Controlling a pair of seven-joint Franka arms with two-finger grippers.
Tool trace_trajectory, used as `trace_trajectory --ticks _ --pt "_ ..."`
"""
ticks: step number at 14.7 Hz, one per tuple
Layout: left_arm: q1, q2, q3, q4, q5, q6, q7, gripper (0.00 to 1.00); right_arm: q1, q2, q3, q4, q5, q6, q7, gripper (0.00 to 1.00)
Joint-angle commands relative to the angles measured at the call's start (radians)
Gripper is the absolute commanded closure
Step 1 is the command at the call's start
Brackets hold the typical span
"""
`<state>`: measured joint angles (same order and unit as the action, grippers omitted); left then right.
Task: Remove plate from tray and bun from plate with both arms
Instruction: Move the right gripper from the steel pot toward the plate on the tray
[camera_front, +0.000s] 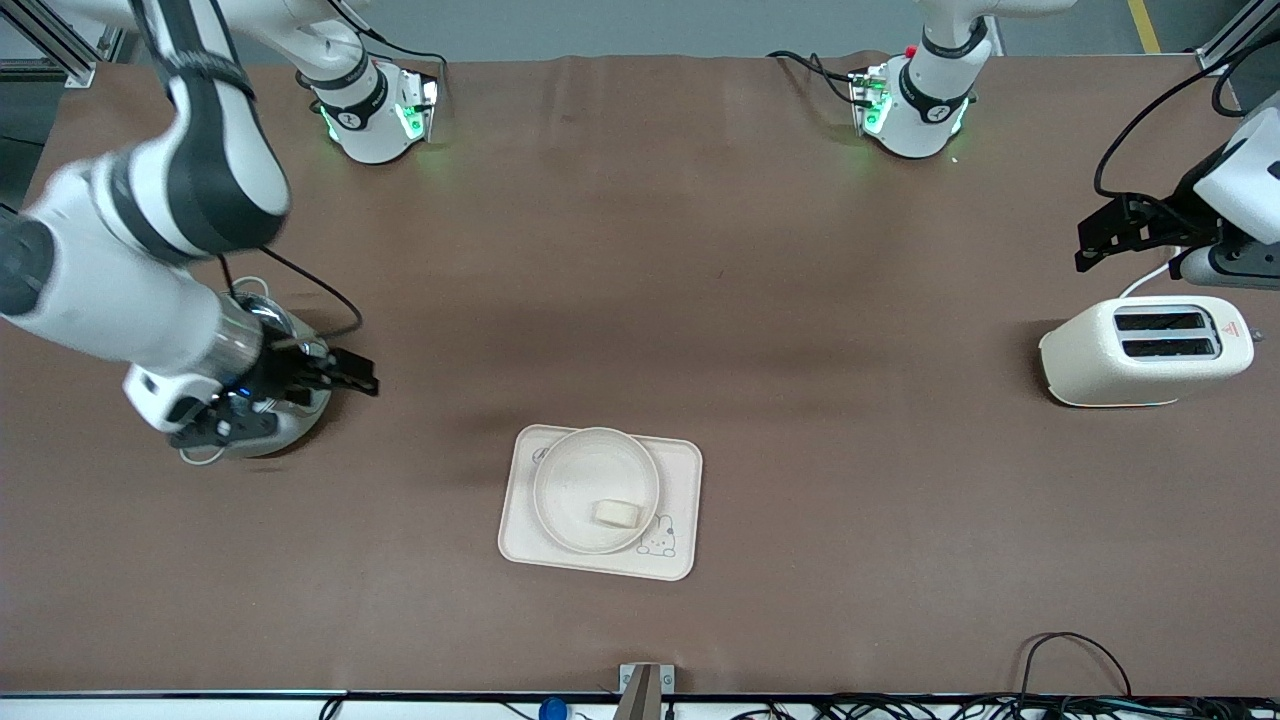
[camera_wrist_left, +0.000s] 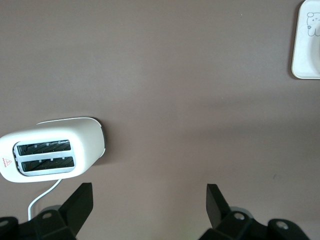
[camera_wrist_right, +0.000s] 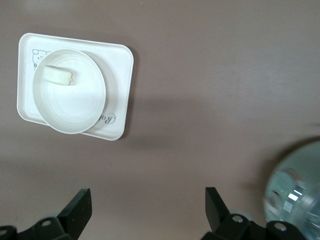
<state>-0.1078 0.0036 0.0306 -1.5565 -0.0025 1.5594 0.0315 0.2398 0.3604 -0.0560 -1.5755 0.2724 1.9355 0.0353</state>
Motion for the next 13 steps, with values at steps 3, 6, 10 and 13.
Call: trace_trajectory --ticks 3,6,10,13 --pt "-0.003 0.006 0.002 0.015 0.009 -0.015 0.002 0.0 0.076 0.184 -0.005 0.026 0.148 0.173 0.063 0.0" --pt "-0.001 0.006 0.0 0.016 0.009 -0.015 0.002 0.0 0.148 0.3 -0.005 0.081 0.173 0.29 0.156 0.0" --pt "0.002 0.006 0.002 0.015 0.007 -0.015 0.002 0.0 0.203 0.431 -0.005 0.17 0.171 0.411 0.219 0.0" --pt "0.002 0.006 0.002 0.013 0.007 -0.015 0.004 0.0 0.197 0.511 -0.005 0.254 0.171 0.413 0.206 0.0"
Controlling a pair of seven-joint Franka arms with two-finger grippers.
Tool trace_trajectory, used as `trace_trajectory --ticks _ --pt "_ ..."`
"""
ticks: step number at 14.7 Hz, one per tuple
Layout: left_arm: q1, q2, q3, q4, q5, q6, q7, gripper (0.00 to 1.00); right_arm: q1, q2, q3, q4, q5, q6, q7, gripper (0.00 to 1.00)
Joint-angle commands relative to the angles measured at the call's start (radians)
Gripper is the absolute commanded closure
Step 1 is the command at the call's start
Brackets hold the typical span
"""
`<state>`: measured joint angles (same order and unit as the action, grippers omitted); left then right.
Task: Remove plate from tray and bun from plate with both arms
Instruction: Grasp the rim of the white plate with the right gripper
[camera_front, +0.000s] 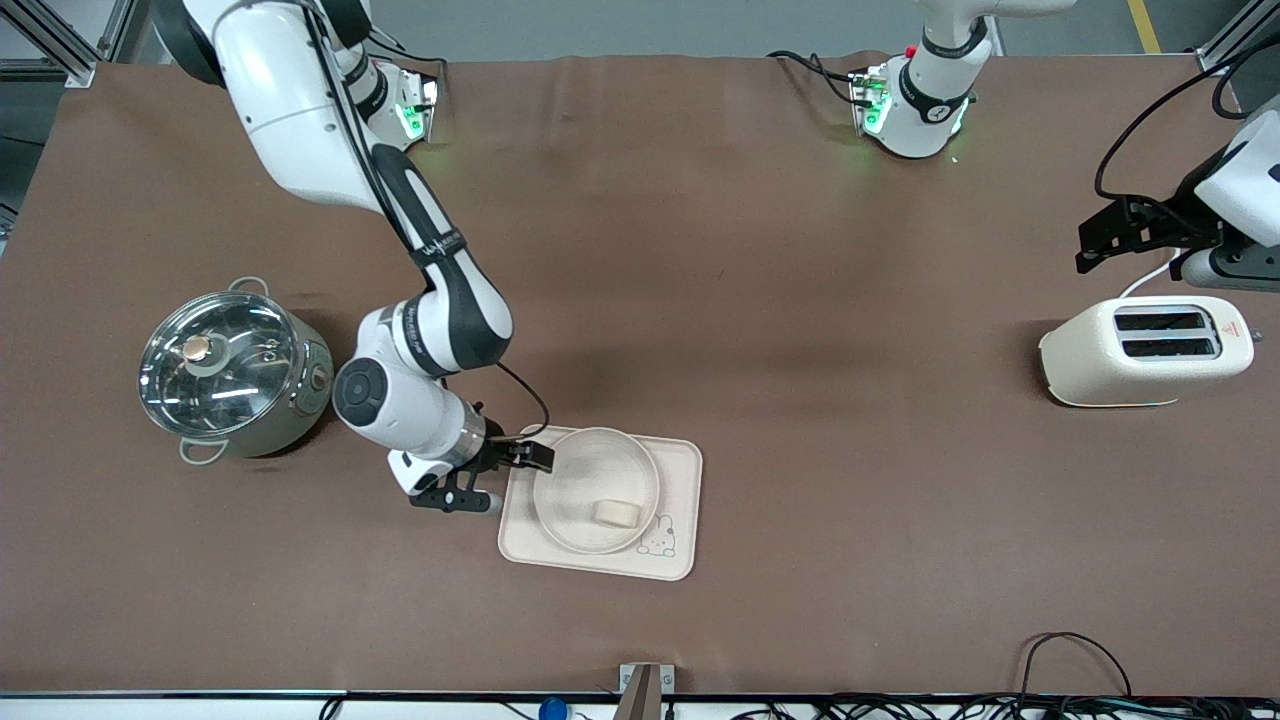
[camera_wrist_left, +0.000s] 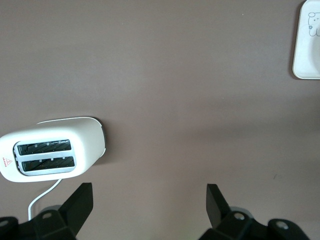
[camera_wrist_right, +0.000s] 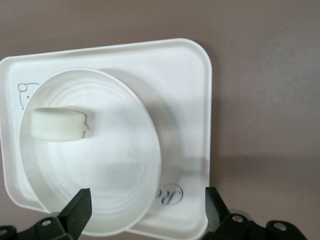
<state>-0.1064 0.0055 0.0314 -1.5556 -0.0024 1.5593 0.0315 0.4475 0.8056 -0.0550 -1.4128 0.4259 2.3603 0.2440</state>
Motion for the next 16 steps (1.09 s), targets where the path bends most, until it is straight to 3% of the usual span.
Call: trace_trajectory --ticks 1,3,5,6,7,9,16 --pt "0.001 0.004 0.001 0.014 0.007 -0.015 0.004 0.0 -0.004 0.081 -0.006 0.11 0.014 -0.01 0.0 0.01" --pt "-0.001 0.005 0.001 0.014 0.007 -0.015 0.002 0.0 -0.006 0.113 -0.006 0.143 0.014 -0.009 0.004 0.01" --pt "-0.001 0.004 0.001 0.014 0.009 -0.015 0.002 0.0 -0.003 0.129 -0.006 0.156 0.014 -0.01 -0.002 0.1" --pt "-0.001 0.005 0.001 0.014 0.009 -0.015 0.002 0.0 -0.001 0.135 -0.006 0.163 0.014 -0.01 -0.003 0.22" --pt "-0.004 0.005 0.001 0.014 0.009 -0.015 0.001 0.0 -0.001 0.135 -0.006 0.164 0.017 -0.013 -0.003 0.39" --pt "-0.006 0.005 0.001 0.014 0.009 -0.015 0.001 0.0 0.0 0.136 -0.006 0.164 0.017 -0.012 -0.003 0.56" --pt "-0.006 0.005 -0.001 0.015 0.009 -0.015 0.002 0.0 -0.003 0.17 -0.006 0.167 0.017 0.01 -0.018 0.68"
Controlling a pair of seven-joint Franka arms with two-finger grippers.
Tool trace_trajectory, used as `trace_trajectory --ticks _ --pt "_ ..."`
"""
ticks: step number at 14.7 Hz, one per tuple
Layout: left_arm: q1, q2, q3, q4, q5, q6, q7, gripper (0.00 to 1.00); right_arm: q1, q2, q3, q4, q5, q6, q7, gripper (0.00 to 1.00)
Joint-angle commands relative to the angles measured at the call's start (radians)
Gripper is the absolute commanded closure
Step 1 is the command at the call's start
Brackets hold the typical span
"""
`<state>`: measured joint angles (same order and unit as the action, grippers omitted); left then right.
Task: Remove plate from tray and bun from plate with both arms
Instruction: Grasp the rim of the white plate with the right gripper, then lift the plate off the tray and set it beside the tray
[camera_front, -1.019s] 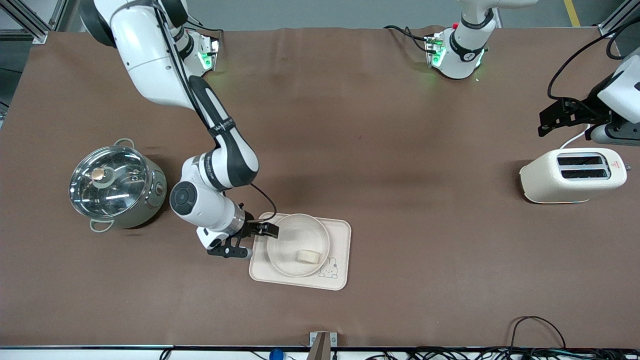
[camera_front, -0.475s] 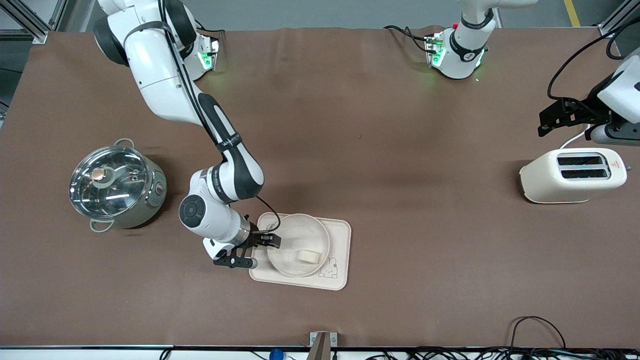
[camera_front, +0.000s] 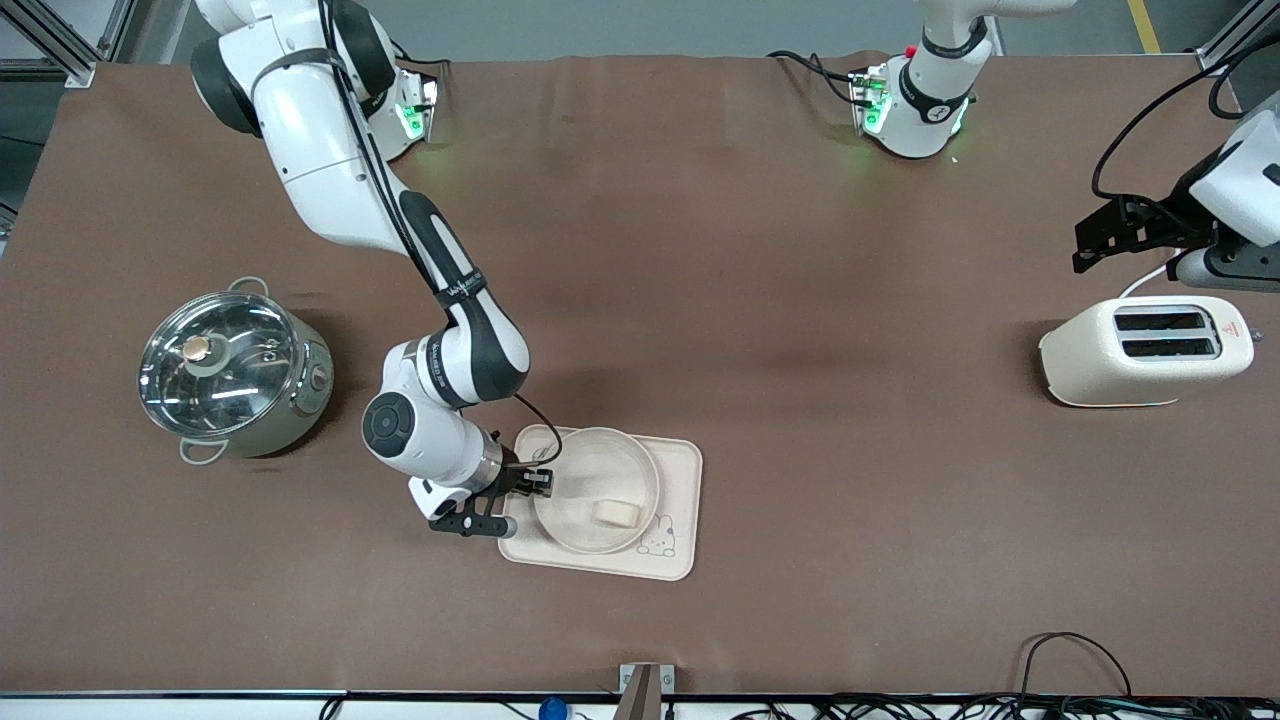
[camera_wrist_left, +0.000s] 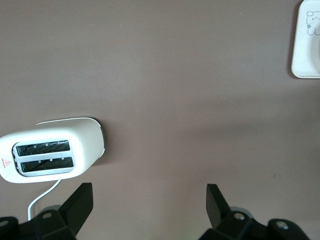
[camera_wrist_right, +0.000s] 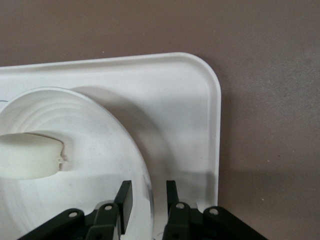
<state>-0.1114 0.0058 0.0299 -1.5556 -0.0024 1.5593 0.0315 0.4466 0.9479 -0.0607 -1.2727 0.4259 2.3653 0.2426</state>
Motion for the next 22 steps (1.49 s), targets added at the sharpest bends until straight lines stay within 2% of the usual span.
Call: trace_trajectory --ticks 1,3,7,9,10,13,15,19,22 --pt "0.001 0.005 0.001 0.015 0.01 -0.015 0.002 0.0 -0.002 0.029 -0.001 0.027 0.017 0.006 -0.02 0.72" --pt "0.006 0.005 0.001 0.015 0.012 -0.015 0.004 0.0 -0.006 0.029 0.002 0.027 0.019 0.003 -0.022 0.98" --pt "0.003 0.005 0.004 0.017 0.013 -0.013 0.004 0.0 -0.022 0.008 0.036 0.027 0.02 -0.021 -0.042 0.99" --pt "-0.001 0.005 0.004 0.017 0.013 -0.013 0.002 0.0 -0.04 -0.024 0.041 0.016 0.02 -0.057 -0.055 1.0" --pt "-0.001 0.005 0.004 0.018 0.013 -0.013 0.002 0.0 -0.04 -0.064 0.05 -0.022 0.02 -0.069 -0.068 1.0" --pt "-0.001 0.005 0.002 0.023 0.012 -0.013 0.002 0.0 -0.032 -0.184 0.116 -0.187 0.02 -0.031 -0.085 1.0" --pt "0.001 0.01 0.002 0.023 0.013 -0.015 0.008 0.0 -0.039 -0.274 0.189 -0.357 0.043 0.099 -0.082 1.0" --pt "-0.001 0.01 0.002 0.023 0.019 -0.015 0.007 0.0 -0.032 -0.411 0.274 -0.669 0.059 0.305 -0.082 1.0" --pt "0.001 0.006 0.001 0.015 0.018 -0.034 -0.002 0.0 -0.066 -0.483 0.327 -0.819 0.088 0.336 -0.082 1.0"
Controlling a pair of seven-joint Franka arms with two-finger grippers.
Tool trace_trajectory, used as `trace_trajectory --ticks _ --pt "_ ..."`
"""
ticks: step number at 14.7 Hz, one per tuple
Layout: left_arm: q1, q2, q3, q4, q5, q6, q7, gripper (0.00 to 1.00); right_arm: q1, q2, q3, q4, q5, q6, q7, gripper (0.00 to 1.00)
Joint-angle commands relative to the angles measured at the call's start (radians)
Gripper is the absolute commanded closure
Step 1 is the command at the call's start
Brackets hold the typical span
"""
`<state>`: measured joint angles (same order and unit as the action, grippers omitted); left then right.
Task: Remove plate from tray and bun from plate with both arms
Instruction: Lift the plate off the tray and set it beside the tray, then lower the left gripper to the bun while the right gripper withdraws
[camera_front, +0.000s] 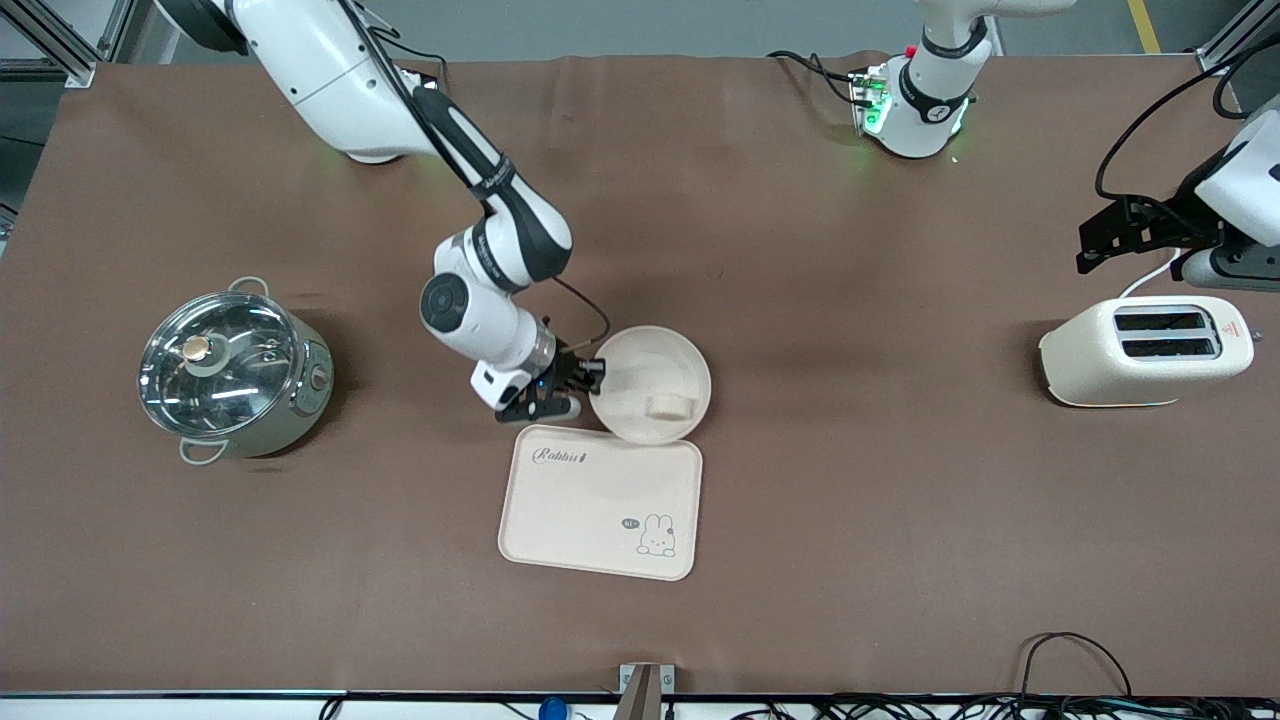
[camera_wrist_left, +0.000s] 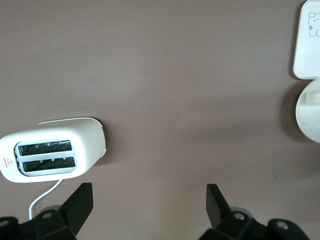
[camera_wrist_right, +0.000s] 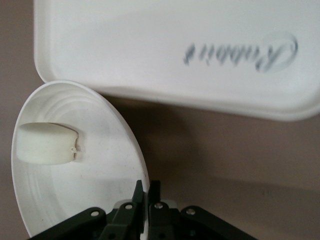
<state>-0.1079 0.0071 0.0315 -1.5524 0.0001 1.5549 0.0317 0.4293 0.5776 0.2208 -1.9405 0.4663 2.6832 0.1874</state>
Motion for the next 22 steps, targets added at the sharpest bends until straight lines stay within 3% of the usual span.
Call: trace_trajectory --ticks 1,3,4,5,6,8,10,14,16,18,22 --pt "-0.003 0.005 -0.002 0.008 0.015 -0.054 -0.012 0.0 -0.072 -0.139 0.064 -0.179 0.063 0.017 -0.031 1.0" --pt "-0.015 0.008 -0.007 -0.003 -0.001 -0.062 -0.062 0.0 -0.078 -0.15 0.068 -0.208 0.063 0.015 -0.032 0.99" --pt "-0.029 0.017 -0.018 -0.011 -0.014 -0.047 -0.096 0.0 -0.086 -0.16 0.068 -0.219 0.064 0.004 -0.029 0.86" --pt "-0.053 0.042 -0.05 -0.009 -0.04 -0.018 -0.149 0.0 -0.098 -0.168 0.066 -0.228 0.064 -0.002 -0.031 0.33" --pt "-0.076 0.069 -0.08 -0.006 -0.044 0.017 -0.226 0.0 -0.1 -0.183 0.066 -0.241 0.064 0.007 -0.032 0.0" --pt "-0.137 0.143 -0.157 -0.006 -0.04 0.13 -0.413 0.0 -0.106 -0.228 0.065 -0.248 0.064 -0.002 -0.031 0.0" --pt "-0.203 0.229 -0.182 -0.002 -0.031 0.256 -0.565 0.0 -0.168 -0.28 0.063 -0.247 0.064 -0.041 -0.035 0.0" --pt "-0.343 0.42 -0.18 -0.003 -0.029 0.566 -0.752 0.0 -0.375 -0.435 0.054 -0.199 0.045 -0.382 -0.132 0.0" --pt "-0.415 0.502 -0.177 -0.006 0.007 0.693 -0.881 0.0 -0.481 -0.507 0.055 -0.192 -0.03 -0.466 -0.16 0.0" --pt "-0.469 0.579 -0.18 -0.003 0.125 0.784 -1.043 0.0 -0.546 -0.547 0.055 -0.137 -0.128 -0.561 -0.174 0.0" --pt "-0.547 0.686 -0.182 -0.006 0.274 0.867 -1.246 0.0 -0.616 -0.625 0.055 0.018 -0.306 -0.785 -0.174 0.0"
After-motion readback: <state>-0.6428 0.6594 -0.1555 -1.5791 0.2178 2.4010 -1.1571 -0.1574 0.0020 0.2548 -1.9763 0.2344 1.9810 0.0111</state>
